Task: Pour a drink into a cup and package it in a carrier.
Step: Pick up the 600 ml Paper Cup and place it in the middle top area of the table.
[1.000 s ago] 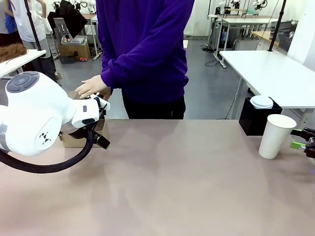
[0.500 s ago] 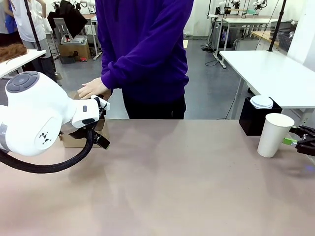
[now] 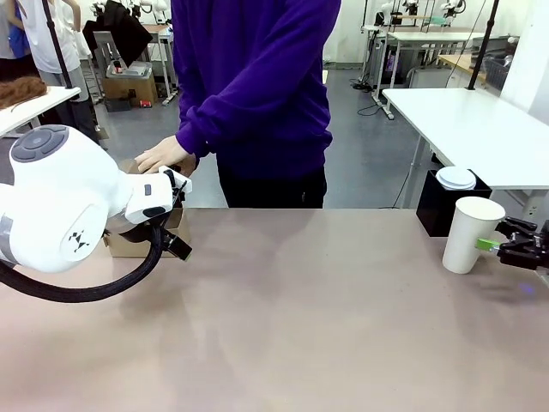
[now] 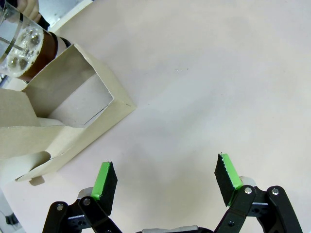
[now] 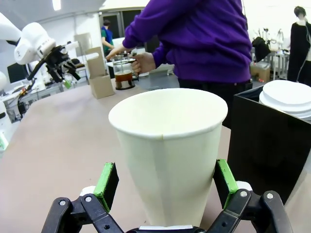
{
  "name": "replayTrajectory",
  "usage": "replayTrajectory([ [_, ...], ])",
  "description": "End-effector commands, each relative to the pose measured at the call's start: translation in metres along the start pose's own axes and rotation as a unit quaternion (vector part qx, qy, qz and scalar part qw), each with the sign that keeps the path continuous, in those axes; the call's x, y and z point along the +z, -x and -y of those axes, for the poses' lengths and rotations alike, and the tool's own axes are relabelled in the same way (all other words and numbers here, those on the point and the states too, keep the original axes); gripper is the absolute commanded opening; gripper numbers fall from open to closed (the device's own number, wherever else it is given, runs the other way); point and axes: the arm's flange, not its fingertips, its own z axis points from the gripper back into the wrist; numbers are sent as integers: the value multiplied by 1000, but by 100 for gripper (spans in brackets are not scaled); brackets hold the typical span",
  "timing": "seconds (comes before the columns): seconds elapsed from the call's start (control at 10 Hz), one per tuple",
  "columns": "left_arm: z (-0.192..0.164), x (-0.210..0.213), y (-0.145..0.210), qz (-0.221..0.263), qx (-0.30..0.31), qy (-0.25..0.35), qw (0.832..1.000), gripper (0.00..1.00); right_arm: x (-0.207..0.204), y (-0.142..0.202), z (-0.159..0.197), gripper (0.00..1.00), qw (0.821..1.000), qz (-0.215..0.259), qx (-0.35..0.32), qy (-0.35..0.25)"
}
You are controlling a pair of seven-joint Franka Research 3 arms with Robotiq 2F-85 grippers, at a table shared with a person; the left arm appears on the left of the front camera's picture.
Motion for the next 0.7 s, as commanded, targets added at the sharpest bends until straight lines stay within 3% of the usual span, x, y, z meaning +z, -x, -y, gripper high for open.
replayTrajectory([
  [0.0,0,0,0,0,0,0,1000,100,-16,1,10,100,1000,-3,-4,11],
  [0.6,0,0,0,0,0,0,1000,100,-39,4,19,100,1000,-3,-17,8],
])
